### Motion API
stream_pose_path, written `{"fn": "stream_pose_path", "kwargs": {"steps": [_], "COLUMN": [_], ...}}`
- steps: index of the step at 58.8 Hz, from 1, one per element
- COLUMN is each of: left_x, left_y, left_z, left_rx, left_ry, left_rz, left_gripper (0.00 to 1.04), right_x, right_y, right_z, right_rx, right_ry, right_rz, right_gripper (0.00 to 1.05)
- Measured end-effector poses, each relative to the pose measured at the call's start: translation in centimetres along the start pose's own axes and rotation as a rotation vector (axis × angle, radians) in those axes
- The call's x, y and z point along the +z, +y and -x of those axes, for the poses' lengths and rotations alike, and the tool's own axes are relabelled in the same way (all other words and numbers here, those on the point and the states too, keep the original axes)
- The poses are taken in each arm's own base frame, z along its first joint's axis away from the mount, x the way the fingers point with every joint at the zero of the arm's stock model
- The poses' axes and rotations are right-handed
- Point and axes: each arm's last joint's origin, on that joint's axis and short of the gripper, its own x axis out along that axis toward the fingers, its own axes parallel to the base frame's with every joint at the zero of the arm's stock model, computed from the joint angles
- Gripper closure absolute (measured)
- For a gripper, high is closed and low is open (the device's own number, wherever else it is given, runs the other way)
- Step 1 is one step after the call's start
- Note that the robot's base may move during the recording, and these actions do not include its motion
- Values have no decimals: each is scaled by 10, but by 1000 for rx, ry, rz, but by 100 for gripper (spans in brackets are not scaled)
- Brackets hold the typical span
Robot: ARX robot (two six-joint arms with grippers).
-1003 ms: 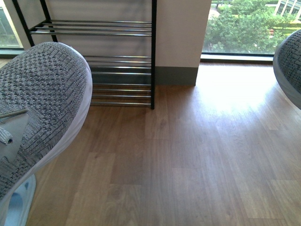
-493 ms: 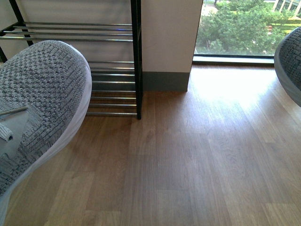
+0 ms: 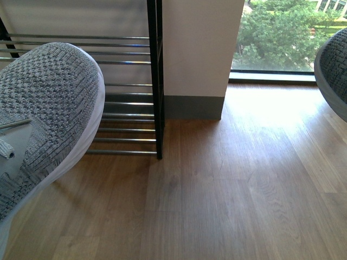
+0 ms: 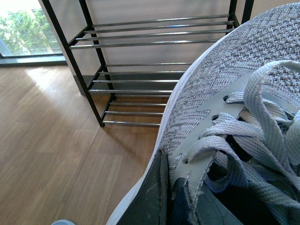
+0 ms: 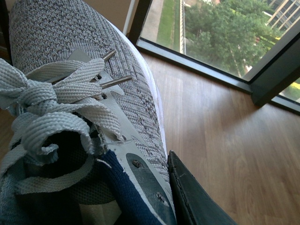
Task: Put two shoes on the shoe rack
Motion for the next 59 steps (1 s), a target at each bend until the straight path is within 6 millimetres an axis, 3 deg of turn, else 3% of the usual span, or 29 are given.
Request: {"fn": "stream_pose_path", "kwargs": {"steps": [59], "left_x": [0], "left_y": [0], "left_z": [0], "left_rx": [-7], "left_ry": [1], "left_rz": [0], "left_gripper": [103], "right_x": [0], "right_y": [-1], "right_z": [0], "right_rx": [-14], "right_ry": [7], "right_rz": [0], "right_gripper": [103]}}
